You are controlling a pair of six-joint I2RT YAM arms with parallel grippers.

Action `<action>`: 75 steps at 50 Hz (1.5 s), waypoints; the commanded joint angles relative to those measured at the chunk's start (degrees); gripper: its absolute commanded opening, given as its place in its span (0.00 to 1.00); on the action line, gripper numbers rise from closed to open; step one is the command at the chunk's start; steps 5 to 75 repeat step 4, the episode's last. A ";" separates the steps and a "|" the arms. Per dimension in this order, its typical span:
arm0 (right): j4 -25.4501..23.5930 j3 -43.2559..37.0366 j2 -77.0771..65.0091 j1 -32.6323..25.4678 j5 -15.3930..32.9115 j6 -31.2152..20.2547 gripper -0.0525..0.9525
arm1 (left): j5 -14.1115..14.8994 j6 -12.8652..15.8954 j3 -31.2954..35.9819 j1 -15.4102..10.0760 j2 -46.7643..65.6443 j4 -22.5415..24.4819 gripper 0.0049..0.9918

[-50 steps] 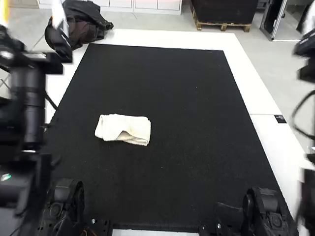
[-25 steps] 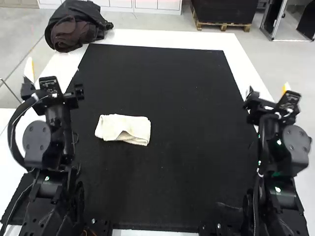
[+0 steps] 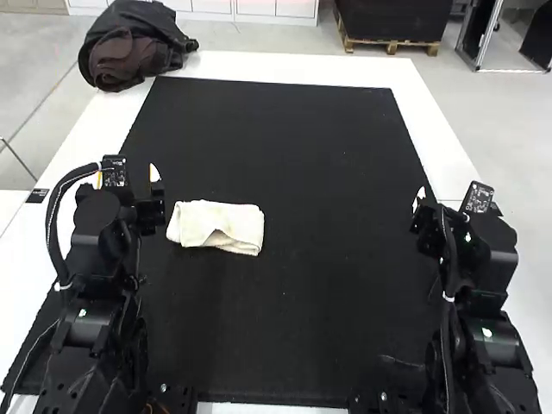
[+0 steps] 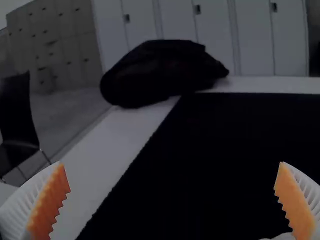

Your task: Fold the towel.

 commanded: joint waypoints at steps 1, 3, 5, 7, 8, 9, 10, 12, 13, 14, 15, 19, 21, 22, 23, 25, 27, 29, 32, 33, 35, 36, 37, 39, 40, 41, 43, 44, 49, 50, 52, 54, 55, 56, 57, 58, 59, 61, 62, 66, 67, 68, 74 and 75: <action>0.32 -0.32 -0.40 -0.79 0.08 0.80 0.97 | 0.79 -2.33 -0.21 -0.32 -0.34 0.27 0.97; 0.32 -0.32 -0.40 -0.79 0.08 0.80 0.97 | 0.79 -2.33 -0.21 -0.32 -0.34 0.27 0.97; 0.32 -0.32 -0.49 -0.79 0.08 0.80 0.97 | 0.79 -2.33 -0.21 -0.32 -0.34 0.27 0.97; 0.32 -0.32 -0.49 -0.79 0.08 0.80 0.97 | 0.79 -2.33 -0.21 -0.32 -0.34 0.27 0.97; 0.32 -0.32 -0.49 -0.79 0.08 0.80 0.97 | 0.79 -2.33 -0.21 -0.32 -0.34 0.27 0.97; 0.32 -0.32 -0.49 -0.79 0.08 0.80 0.97 | 0.79 -2.33 -0.21 -0.32 -0.34 0.27 0.97; 0.32 -0.32 -0.49 -0.79 0.08 0.80 0.97 | 0.79 -2.33 -0.21 -0.32 -0.34 0.27 0.97; 0.32 -0.32 -0.49 -0.79 0.08 0.80 0.97 | 0.79 -2.33 -0.21 -0.32 -0.34 0.27 0.97; 0.32 -0.32 -0.49 -0.79 0.08 0.80 0.97 | 0.79 -2.33 -0.21 -0.32 -0.34 0.27 0.97; 0.32 -0.32 -0.49 -0.79 0.08 0.80 0.97 | 0.79 -2.33 -0.21 -0.32 -0.34 0.27 0.97; 0.32 -0.32 -0.49 -0.79 0.08 0.80 0.97 | 0.79 -2.33 -0.21 -0.32 -0.34 0.27 0.97; 0.32 -0.32 -0.49 -0.79 0.08 0.80 0.97 | 0.79 -2.33 -0.21 -0.32 -0.34 0.27 0.97; 0.32 -0.32 -0.49 -0.79 0.08 0.80 0.97 | 0.79 -2.33 -0.21 -0.32 -0.34 0.27 0.97; 0.32 -0.32 -0.49 -0.79 0.08 0.80 0.97 | 0.79 -2.33 -0.21 -0.32 -0.34 0.27 0.97; 0.32 -0.32 -0.49 -0.79 0.08 0.80 0.97 | 0.79 -2.33 -0.21 -0.32 -0.34 0.27 0.97; 0.32 -0.32 -0.49 -0.79 0.08 0.80 0.97 | 0.79 -2.33 -0.21 -0.32 -0.34 0.27 0.97; 0.32 -0.32 -0.49 -0.79 0.08 0.80 0.97 | 0.79 -2.33 -0.21 -0.32 -0.34 0.27 0.97; 0.32 -0.32 -0.49 -0.79 0.08 0.80 0.97 | 0.79 -2.33 -0.21 -0.32 -0.34 0.27 0.97; 0.32 -0.32 -0.49 -0.79 0.08 0.80 0.97 | 0.79 -2.33 -0.21 -0.32 -0.34 0.27 0.97; 0.32 -0.32 -0.49 -0.79 0.08 0.80 0.97 | 0.79 -2.33 -0.21 -0.32 -0.34 0.27 0.97; 0.32 -0.32 -0.49 -0.79 0.08 0.80 0.97 | 0.79 -2.33 -0.21 -0.32 -0.34 0.27 0.97; 0.32 -0.32 -0.49 -0.79 0.08 0.80 0.97 | 0.79 -2.33 -0.21 -0.32 -0.34 0.27 0.97; 0.32 -0.32 -0.49 -0.79 0.08 0.80 0.97 | 0.79 -2.33 -0.21 -0.32 -0.34 0.27 0.97; 0.32 -0.32 -0.49 -0.79 0.08 0.80 0.97 | 0.79 -2.33 -0.21 -0.32 -0.34 0.27 0.97; 0.32 -0.32 -0.49 -0.79 0.08 0.80 0.97 | 0.79 -2.33 -0.21 -0.32 -0.34 0.27 0.97; 0.32 -0.32 -0.49 -0.79 0.08 0.80 0.97 | 0.79 -2.33 -0.21 -0.32 -0.34 0.27 0.97; 0.32 -0.32 -0.49 -0.79 0.08 0.80 0.97 | 0.79 -2.33 -0.21 -0.32 -0.34 0.27 0.97; 0.32 -0.32 -0.49 -0.79 0.08 0.80 0.97 | 0.79 -2.33 -0.21 -0.32 -0.34 0.27 0.97; 0.32 -0.32 -0.49 -0.79 0.08 0.80 0.97 | 0.79 -2.33 -0.21 -0.32 -0.34 0.27 0.97; 0.32 -0.32 -0.49 -0.79 0.08 0.80 0.97 | 0.79 -2.33 -0.21 -0.32 -0.34 0.27 0.97; 0.32 -0.32 -0.49 -0.79 0.08 0.80 0.97 | 0.79 -2.33 -0.21 -0.32 -0.34 0.27 0.97; 0.32 -0.32 -0.49 -0.79 0.08 0.80 0.97 | 0.79 -2.33 -0.21 -0.32 -0.34 0.27 0.97; 0.32 -0.32 -0.49 -0.79 0.08 0.80 0.97 | 0.79 -2.33 -0.21 -0.32 -0.34 0.27 0.97; 0.32 -0.32 -0.49 -0.79 0.08 0.80 0.97 | 0.79 -2.33 -0.21 -0.32 -0.34 0.27 0.97; 0.32 -0.32 -0.49 -0.79 0.08 0.80 0.97 | 0.79 -2.33 -0.21 -0.32 -0.34 0.27 0.97; 0.32 -0.32 -0.49 -0.79 0.08 0.80 0.97 | 0.79 -2.33 -0.21 -0.32 -0.34 0.27 0.97; 0.32 -0.32 -0.49 -0.79 0.08 0.80 0.97 | 0.79 -2.33 -0.21 -0.32 -0.34 0.27 0.97; 0.32 -0.32 -0.49 -0.79 0.08 0.80 0.97 | 0.79 -2.33 -0.21 -0.32 -0.34 0.27 0.97; 0.32 -0.32 -0.49 -0.79 0.08 0.80 0.97 | 0.79 -2.33 -0.21 -0.32 -0.34 0.27 0.97; 0.32 -0.32 -0.49 -0.79 0.08 0.80 0.97 | 0.79 -2.33 -0.21 -0.32 -0.34 0.27 0.97; 0.32 -0.32 -0.49 -0.79 0.08 0.80 0.97 | 0.79 -2.33 -0.21 -0.32 -0.34 0.27 0.97; 0.32 -0.32 -0.49 -0.79 0.08 0.80 0.97 | 0.79 -2.33 -0.21 -0.32 -0.34 0.27 0.97; 0.32 -0.32 -0.49 -0.79 0.08 0.80 0.97 | 0.79 -2.33 -0.21 -0.32 -0.34 0.27 0.97; 0.32 -0.32 -0.49 -0.79 0.08 0.80 0.97 | 0.79 -2.33 -0.21 -0.32 -0.34 0.27 0.97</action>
